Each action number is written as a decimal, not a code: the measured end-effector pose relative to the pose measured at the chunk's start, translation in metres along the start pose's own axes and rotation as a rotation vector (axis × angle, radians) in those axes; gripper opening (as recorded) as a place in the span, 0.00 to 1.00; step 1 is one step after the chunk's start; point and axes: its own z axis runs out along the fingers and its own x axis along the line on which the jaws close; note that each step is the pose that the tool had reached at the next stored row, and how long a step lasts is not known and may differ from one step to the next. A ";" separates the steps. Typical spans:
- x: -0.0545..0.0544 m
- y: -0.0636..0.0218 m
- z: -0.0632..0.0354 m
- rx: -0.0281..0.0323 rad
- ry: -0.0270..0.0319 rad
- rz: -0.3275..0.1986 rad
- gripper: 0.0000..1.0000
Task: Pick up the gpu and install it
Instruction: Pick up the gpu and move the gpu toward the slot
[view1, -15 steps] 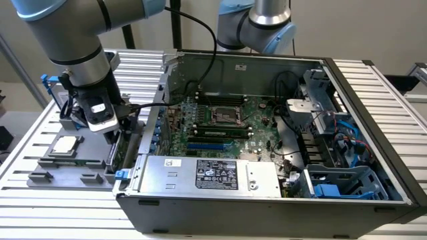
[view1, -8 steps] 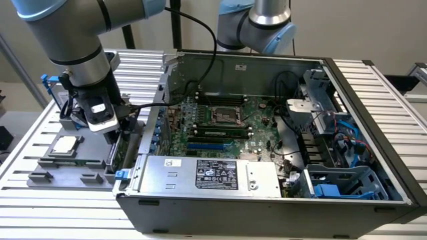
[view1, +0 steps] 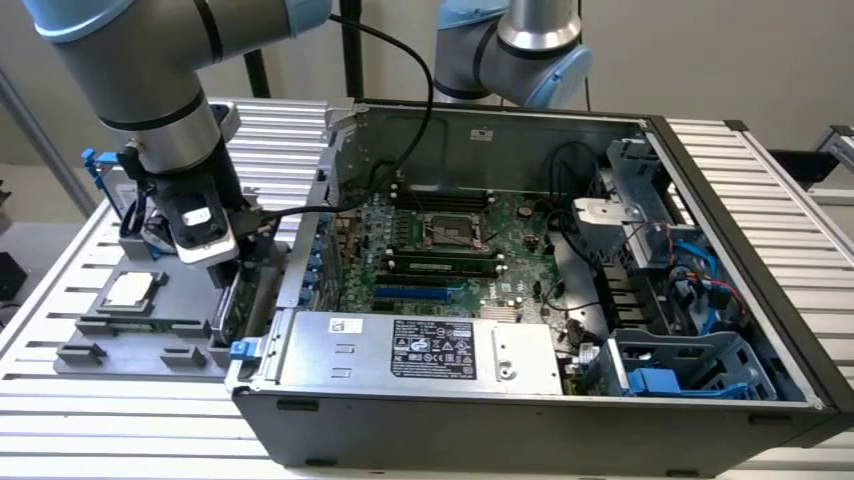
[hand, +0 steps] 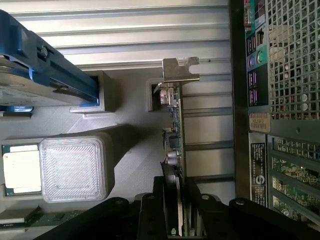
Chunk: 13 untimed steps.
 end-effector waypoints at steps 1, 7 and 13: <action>0.000 0.0000 0.0000 0.0002 0.0002 0.000 0.00; 0.000 0.0000 0.0000 0.0000 -0.0001 0.000 0.00; 0.003 -0.0002 -0.0001 -0.0013 0.0012 -0.031 0.00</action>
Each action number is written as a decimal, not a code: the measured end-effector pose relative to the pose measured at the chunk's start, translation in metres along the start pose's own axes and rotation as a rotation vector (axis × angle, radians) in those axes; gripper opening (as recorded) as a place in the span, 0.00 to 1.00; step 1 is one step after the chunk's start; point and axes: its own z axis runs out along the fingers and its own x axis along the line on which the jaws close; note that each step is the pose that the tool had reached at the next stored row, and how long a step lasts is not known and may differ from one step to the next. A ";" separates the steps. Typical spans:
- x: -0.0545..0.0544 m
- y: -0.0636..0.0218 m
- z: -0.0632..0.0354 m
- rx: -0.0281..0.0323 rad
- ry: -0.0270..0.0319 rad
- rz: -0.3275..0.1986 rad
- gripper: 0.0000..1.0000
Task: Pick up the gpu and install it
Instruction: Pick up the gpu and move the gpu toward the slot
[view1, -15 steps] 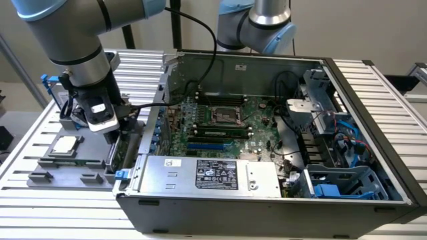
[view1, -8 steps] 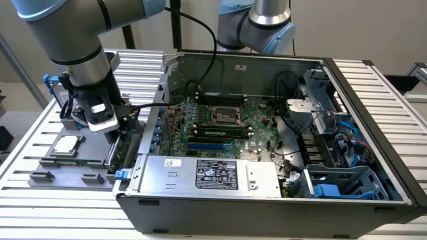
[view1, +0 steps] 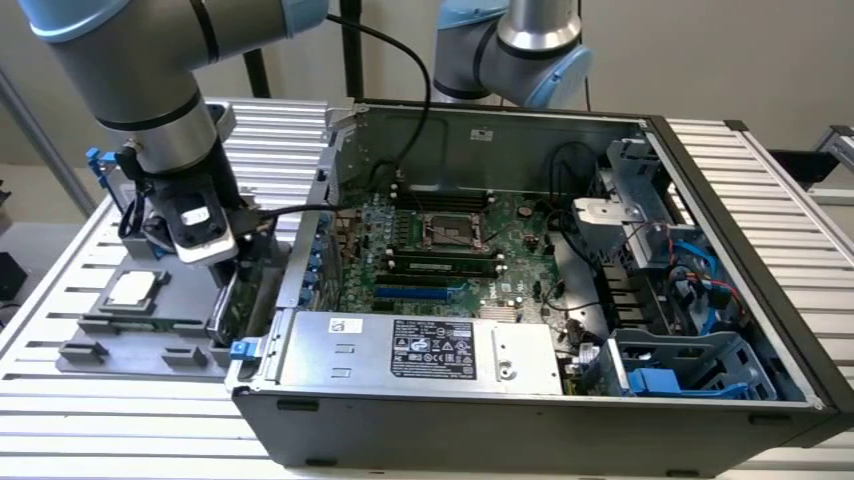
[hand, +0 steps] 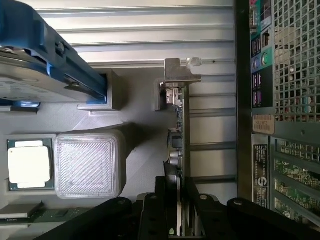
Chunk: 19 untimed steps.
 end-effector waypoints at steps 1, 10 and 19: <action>0.000 0.0000 0.0000 -0.0003 0.0004 -0.009 0.00; 0.001 0.0001 -0.0026 -0.0014 0.0017 -0.038 0.00; 0.001 0.0001 -0.0043 -0.0019 0.0023 -0.051 0.00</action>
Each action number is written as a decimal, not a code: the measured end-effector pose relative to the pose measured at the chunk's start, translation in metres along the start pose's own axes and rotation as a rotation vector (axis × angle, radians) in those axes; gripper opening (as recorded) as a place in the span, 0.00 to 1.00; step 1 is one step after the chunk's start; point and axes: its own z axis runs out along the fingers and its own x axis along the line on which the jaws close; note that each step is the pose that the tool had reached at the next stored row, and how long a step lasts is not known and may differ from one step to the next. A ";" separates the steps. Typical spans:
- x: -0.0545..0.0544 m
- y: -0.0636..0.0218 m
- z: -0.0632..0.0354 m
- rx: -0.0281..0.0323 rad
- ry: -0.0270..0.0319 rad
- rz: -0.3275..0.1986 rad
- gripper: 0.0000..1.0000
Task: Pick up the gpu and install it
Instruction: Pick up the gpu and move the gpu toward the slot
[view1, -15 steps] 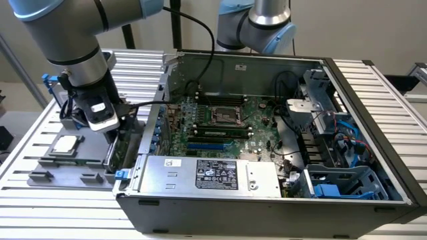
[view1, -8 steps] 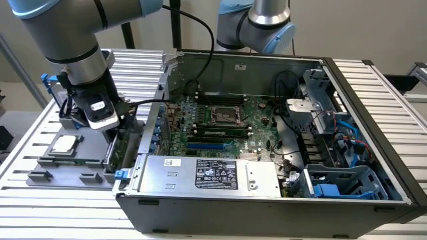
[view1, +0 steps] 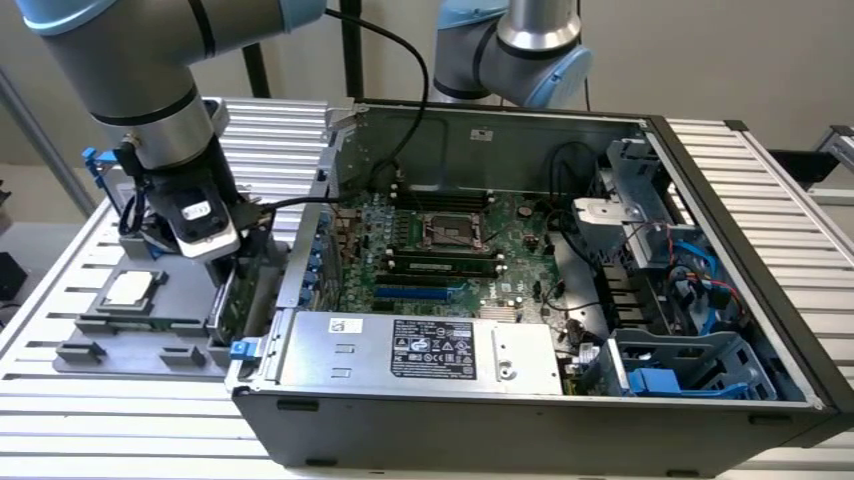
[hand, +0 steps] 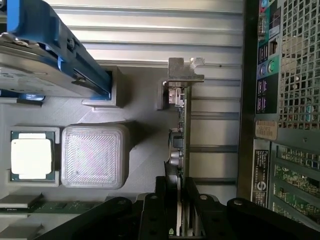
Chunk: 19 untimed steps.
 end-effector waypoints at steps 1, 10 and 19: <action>0.000 0.0000 0.0000 -0.0001 0.0002 -0.003 0.00; 0.000 0.0001 -0.0027 -0.0001 0.0006 -0.006 0.00; -0.001 0.0014 -0.0334 -0.0002 0.0006 -0.006 0.00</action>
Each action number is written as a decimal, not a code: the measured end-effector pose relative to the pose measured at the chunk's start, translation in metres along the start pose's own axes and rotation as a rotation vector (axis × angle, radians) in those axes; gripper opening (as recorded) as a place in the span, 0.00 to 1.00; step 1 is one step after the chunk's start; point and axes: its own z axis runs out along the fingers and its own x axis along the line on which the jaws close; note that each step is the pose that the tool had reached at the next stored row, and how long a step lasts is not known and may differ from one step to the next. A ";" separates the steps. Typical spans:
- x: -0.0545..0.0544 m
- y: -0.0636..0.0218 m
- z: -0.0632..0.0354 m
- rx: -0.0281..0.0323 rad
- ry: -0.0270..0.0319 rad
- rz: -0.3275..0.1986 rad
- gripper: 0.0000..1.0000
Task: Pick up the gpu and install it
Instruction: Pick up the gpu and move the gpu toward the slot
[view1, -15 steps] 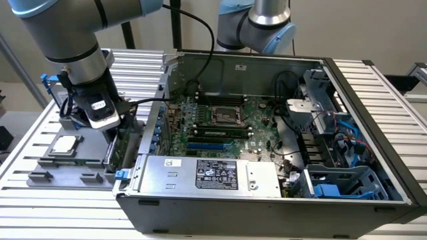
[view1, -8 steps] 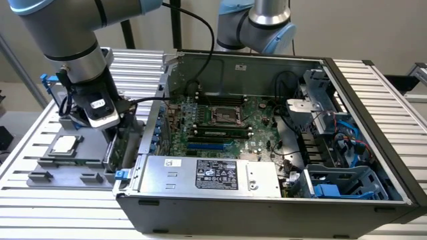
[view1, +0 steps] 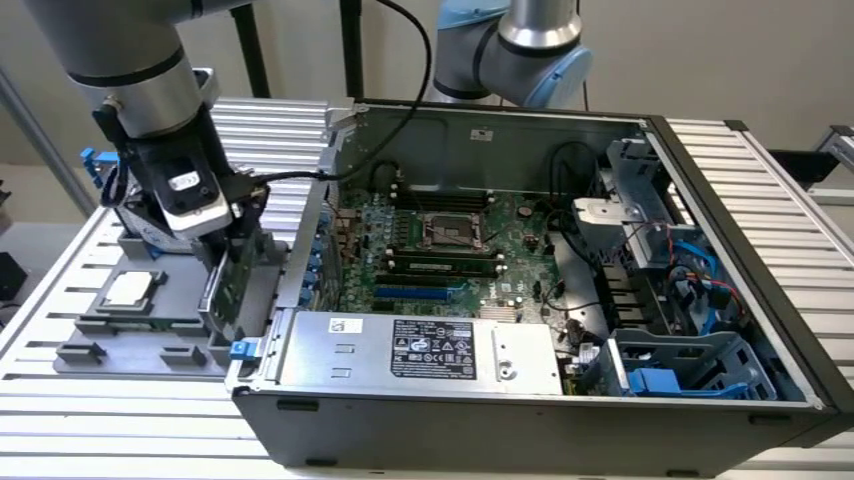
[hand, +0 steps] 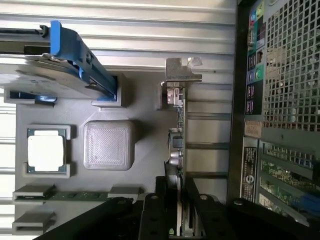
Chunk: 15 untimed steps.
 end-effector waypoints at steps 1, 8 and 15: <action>0.000 0.0002 -0.0050 0.0000 0.0001 0.000 0.00; -0.001 0.0015 -0.0368 0.0000 0.0003 0.000 0.00; -0.006 0.0017 -0.0684 -0.0001 0.0007 0.000 0.00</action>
